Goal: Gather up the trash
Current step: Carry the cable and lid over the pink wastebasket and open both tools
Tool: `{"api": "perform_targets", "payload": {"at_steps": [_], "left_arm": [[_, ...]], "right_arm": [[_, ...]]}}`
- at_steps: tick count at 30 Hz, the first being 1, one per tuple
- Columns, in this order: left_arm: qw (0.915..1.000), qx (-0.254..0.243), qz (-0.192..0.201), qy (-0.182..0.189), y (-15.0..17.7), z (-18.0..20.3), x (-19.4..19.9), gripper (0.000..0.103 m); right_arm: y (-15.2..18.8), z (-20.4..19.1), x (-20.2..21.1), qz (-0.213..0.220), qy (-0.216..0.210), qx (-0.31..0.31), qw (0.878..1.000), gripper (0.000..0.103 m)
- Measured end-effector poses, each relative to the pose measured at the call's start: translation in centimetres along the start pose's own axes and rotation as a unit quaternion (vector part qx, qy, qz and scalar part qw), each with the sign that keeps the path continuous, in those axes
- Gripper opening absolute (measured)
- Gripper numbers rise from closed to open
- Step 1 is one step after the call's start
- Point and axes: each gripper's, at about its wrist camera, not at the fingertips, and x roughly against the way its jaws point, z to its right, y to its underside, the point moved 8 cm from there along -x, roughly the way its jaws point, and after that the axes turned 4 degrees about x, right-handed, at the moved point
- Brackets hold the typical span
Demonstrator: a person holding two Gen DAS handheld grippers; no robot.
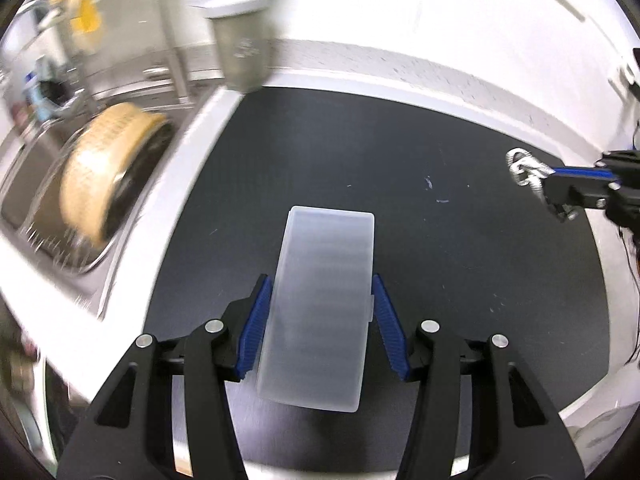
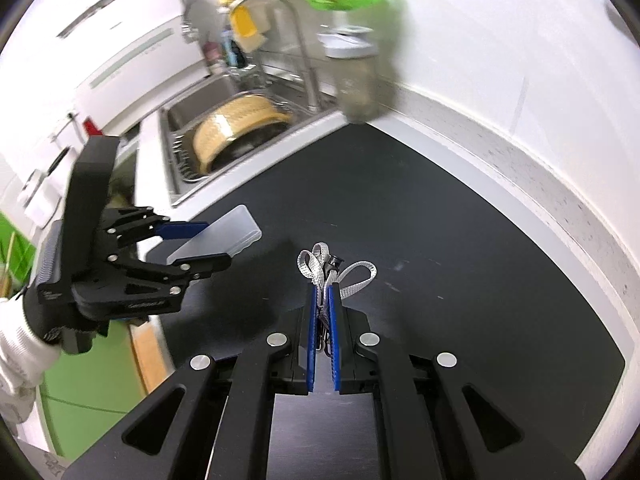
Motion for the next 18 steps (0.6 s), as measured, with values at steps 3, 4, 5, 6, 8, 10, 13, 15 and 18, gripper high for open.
{"api": "perform_targets", "payload": {"at_steps": [3,4,5,6,8,10,13,15,18], "left_arm": [[0.9995,0.022,0.01,-0.022,1.3,-1.0,2.7,0.051],[0.9989,0.032,0.014,-0.032,2.0,-1.5,3.9,0.051],[0.9981,0.042,0.017,-0.041,2.7,-2.0,5.0,0.051],[0.9974,0.051,0.02,-0.047,3.4,-2.5,5.9,0.051],[0.9946,0.074,0.028,-0.068,5.1,-3.7,8.1,0.051],[0.991,0.098,0.033,-0.085,6.8,-5.0,9.8,0.051],[0.9836,0.136,0.04,-0.112,9.7,-6.9,12.5,0.051],[0.9778,0.161,0.043,-0.127,11.6,-8.1,13.9,0.051],[0.9648,0.208,0.048,-0.154,15.4,-10.3,16.1,0.051]], "right_arm": [[-0.4,-2.5,0.3,0.006,-0.021,0.025,0.999,0.006],[-0.6,-3.5,0.3,0.008,-0.03,0.036,0.999,0.006],[-0.7,-4.5,0.3,0.009,-0.037,0.046,0.998,0.006],[-0.8,-5.3,0.3,0.01,-0.044,0.054,0.998,0.006],[-1.0,-7.6,0.3,0.012,-0.065,0.075,0.995,0.006],[-1.2,-10.1,0.2,0.012,-0.084,0.097,0.992,0.006],[-1.4,-14.4,-0.1,0.01,-0.118,0.134,0.984,0.006],[-1.3,-17.8,-0.6,0.006,-0.142,0.164,0.976,0.006],[-0.8,-22.0,-1.4,-0.005,-0.172,0.201,0.964,0.006]]}}
